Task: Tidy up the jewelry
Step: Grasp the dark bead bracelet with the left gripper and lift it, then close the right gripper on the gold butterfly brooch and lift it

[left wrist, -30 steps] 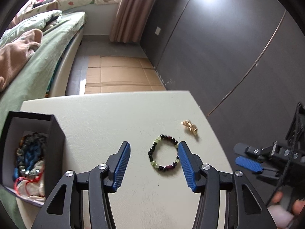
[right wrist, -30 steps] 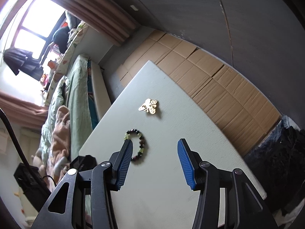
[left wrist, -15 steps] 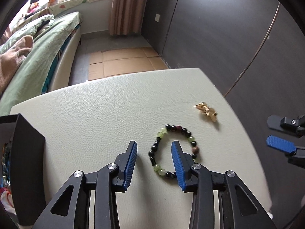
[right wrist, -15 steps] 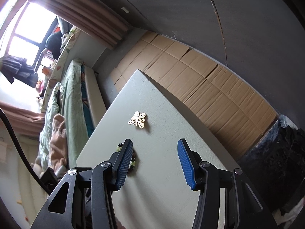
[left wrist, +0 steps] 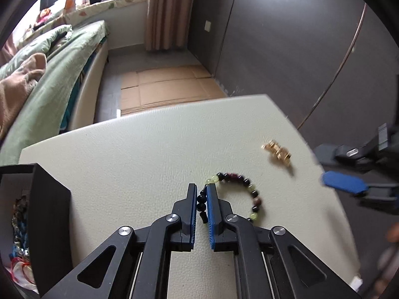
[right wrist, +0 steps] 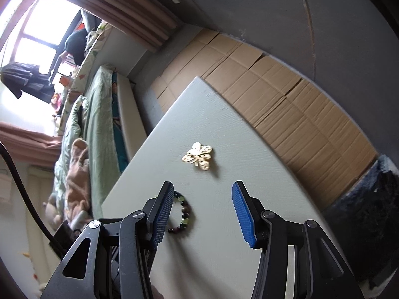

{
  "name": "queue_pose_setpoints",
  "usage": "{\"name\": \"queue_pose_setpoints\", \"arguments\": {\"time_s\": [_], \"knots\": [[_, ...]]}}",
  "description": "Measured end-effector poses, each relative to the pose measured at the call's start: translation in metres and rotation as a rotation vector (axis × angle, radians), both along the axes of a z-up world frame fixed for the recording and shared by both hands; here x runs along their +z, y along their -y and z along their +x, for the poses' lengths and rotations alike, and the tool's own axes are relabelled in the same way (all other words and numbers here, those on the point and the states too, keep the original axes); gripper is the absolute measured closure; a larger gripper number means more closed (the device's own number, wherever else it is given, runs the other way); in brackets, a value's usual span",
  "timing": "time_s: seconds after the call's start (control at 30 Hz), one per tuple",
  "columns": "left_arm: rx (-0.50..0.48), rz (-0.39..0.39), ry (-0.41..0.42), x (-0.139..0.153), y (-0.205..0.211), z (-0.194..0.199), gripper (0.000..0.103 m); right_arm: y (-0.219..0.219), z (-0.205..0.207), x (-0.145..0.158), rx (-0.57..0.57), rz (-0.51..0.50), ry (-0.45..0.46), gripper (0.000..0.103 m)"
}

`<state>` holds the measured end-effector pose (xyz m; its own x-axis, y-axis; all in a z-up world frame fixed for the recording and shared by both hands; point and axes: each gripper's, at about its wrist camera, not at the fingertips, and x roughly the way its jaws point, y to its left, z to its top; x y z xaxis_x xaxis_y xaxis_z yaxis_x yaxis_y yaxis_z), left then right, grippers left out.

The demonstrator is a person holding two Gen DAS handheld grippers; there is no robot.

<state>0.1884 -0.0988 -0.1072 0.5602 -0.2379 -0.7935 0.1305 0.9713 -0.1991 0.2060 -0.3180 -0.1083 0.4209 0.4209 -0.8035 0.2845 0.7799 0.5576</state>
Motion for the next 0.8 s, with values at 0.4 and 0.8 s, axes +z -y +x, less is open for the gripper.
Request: {"name": "queue_pose_setpoints", "arguments": {"time_s": [0.4,0.8], "knots": [[0.040,-0.134,0.081,0.045,-0.043,-0.006,0.095,-0.026,0.026,-0.019,0.043,-0.081,-0.020,0.053],[0.118,-0.232,0.089,0.056,-0.088,0.000,0.095,-0.052,0.048,-0.013,0.097,-0.280,0.031,0.053]]}}
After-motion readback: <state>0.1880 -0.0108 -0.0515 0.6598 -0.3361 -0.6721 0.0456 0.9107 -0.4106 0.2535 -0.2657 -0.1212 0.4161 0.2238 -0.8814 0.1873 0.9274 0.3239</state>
